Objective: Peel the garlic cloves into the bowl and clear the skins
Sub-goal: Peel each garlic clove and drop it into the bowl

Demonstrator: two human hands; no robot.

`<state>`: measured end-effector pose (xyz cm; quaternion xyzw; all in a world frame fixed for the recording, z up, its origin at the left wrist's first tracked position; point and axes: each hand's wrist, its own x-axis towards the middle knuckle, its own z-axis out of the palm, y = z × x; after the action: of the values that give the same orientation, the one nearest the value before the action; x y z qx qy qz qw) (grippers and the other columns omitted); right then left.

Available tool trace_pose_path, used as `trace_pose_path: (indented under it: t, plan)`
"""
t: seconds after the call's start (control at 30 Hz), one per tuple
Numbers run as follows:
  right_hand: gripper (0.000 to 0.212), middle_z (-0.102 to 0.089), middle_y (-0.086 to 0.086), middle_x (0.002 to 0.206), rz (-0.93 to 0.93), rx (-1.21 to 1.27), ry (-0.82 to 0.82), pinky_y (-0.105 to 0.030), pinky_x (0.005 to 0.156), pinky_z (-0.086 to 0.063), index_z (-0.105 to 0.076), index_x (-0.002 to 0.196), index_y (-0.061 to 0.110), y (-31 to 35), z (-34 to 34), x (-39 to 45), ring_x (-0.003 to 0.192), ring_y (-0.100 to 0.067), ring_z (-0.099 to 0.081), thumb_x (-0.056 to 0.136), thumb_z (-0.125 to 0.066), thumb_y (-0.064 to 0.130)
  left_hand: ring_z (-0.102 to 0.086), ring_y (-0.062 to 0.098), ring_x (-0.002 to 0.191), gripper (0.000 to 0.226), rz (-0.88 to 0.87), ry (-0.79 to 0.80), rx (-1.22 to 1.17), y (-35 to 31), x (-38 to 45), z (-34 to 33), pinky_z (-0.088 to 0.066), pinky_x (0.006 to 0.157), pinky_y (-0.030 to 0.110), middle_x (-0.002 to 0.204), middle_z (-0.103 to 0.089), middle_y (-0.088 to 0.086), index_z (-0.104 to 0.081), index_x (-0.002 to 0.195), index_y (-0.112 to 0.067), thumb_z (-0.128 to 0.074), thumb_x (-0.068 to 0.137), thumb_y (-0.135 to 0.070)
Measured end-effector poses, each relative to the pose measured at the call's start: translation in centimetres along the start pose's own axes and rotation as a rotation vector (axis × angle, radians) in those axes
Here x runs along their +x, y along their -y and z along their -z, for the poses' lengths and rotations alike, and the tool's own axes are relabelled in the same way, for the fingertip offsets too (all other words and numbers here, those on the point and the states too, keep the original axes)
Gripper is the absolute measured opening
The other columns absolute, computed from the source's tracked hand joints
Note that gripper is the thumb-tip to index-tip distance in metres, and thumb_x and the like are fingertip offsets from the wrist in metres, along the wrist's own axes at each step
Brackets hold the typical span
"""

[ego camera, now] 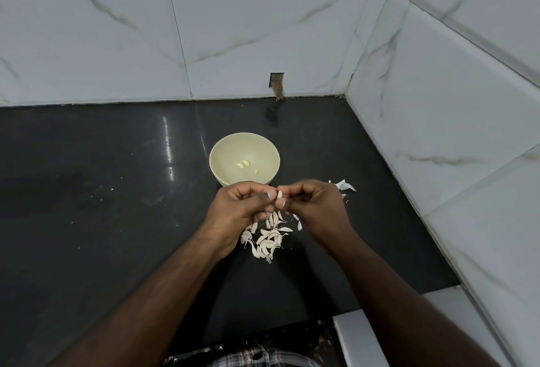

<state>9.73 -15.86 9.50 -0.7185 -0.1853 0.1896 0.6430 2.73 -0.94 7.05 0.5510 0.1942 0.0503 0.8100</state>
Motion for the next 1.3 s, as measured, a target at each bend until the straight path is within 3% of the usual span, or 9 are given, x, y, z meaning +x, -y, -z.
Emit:
trace_pose_path:
  t: [0.13, 0.37, 0.47, 0.6, 0.8, 0.9, 1.07, 1.2, 1.3]
  plan:
    - [0.027, -0.075, 0.007, 0.072, 0.02, -0.109, -0.051, -0.014, 0.063, -0.05, -0.075, 0.079, 0.022, -0.3, -0.2, 0.2, 0.065, -0.001, -0.068, 0.078, -0.079, -0.005, -0.065, 0.013, 0.069, 0.008, 0.007, 0.0, 0.008, 0.0, 0.0, -0.1, -0.054, 0.062, 0.018, 0.083, -0.072, 0.019, -0.075, 0.092, -0.003, -0.073, 0.087, -0.009]
    - [0.016, -0.073, 0.009, 0.068, 0.032, -0.132, -0.066, -0.013, 0.062, -0.048, -0.076, 0.082, 0.012, -0.8, -0.3, 0.0, 0.063, 0.0, -0.066, 0.079, -0.079, -0.003, -0.066, 0.014, 0.068, 0.007, 0.021, -0.01, 0.023, -0.2, -0.2, -0.3, -0.054, 0.061, 0.018, 0.084, -0.072, 0.02, -0.075, 0.091, -0.001, -0.071, 0.089, -0.006]
    - [0.022, -0.072, 0.01, 0.065, 0.014, -0.099, -0.022, -0.014, 0.063, -0.05, -0.075, 0.085, 0.017, -0.3, -0.2, -0.2, 0.062, 0.0, -0.065, 0.083, -0.074, -0.004, -0.065, 0.012, 0.066, 0.005, 0.015, -0.009, 0.026, -0.2, -0.3, -0.4, -0.054, 0.061, 0.018, 0.079, -0.073, 0.016, -0.075, 0.088, -0.004, -0.071, 0.089, -0.007]
    - [0.034, -0.077, 0.005, 0.079, -0.004, -0.075, 0.023, -0.021, 0.073, -0.057, -0.075, 0.088, 0.026, 0.1, -0.2, -0.3, 0.075, -0.007, -0.071, 0.083, -0.073, -0.007, -0.062, 0.013, 0.064, 0.005, -0.002, -0.043, 0.032, -0.1, -0.2, -0.4, -0.053, 0.058, 0.018, 0.075, -0.071, 0.013, -0.074, 0.09, -0.002, -0.071, 0.089, -0.007]
    - [0.016, -0.068, 0.018, 0.059, -0.009, -0.13, -0.065, -0.008, 0.059, -0.045, -0.075, 0.093, 0.006, 0.0, -0.4, -0.3, 0.057, 0.006, -0.062, 0.083, -0.074, -0.007, -0.065, 0.014, 0.07, 0.008, -0.006, 0.017, 0.037, -0.1, -0.5, -0.6, -0.055, 0.063, 0.02, 0.088, -0.075, 0.02, -0.076, 0.091, -0.005, -0.068, 0.092, -0.006]
    - [0.013, -0.066, 0.02, 0.058, 0.007, -0.171, -0.087, -0.007, 0.059, -0.044, -0.076, 0.093, 0.006, -0.3, -0.6, -0.4, 0.057, 0.007, -0.062, 0.084, -0.074, -0.003, -0.065, 0.014, 0.069, 0.006, -0.015, 0.015, 0.032, -0.2, -0.6, -0.7, -0.055, 0.063, 0.019, 0.085, -0.075, 0.017, -0.075, 0.09, -0.004, -0.069, 0.091, -0.005]
    - [0.017, -0.074, 0.0, 0.07, -0.047, -0.054, -0.075, -0.02, 0.065, -0.056, -0.076, 0.088, 0.013, -0.2, -0.6, -0.5, 0.065, -0.008, -0.067, 0.085, -0.073, -0.004, -0.064, 0.015, 0.067, 0.007, -0.047, -0.02, 0.06, 0.0, -0.5, -0.5, -0.054, 0.061, 0.018, 0.083, -0.072, 0.021, -0.074, 0.094, -0.001, -0.07, 0.09, -0.004]
    - [0.009, -0.074, -0.015, 0.078, -0.193, 0.217, -0.025, -0.022, 0.072, -0.059, -0.074, 0.091, 0.001, 0.1, -0.3, -0.5, 0.072, -0.018, -0.071, 0.089, -0.068, -0.005, -0.062, 0.014, 0.062, 0.008, -0.098, -0.051, 0.14, 0.3, -0.5, -0.4, -0.052, 0.058, 0.017, 0.075, -0.07, 0.018, -0.075, 0.096, 0.0, -0.069, 0.091, -0.002]
    - [0.007, -0.074, -0.019, 0.079, -0.238, 0.252, -0.035, -0.023, 0.068, -0.059, -0.072, 0.094, -0.004, 0.3, 0.0, -0.4, 0.072, -0.02, -0.072, 0.089, -0.066, -0.004, -0.064, 0.013, 0.065, 0.008, -0.123, -0.046, 0.191, 0.5, -0.5, -0.4, -0.053, 0.061, 0.019, 0.076, -0.072, 0.016, -0.076, 0.096, -0.003, -0.07, 0.091, -0.005]
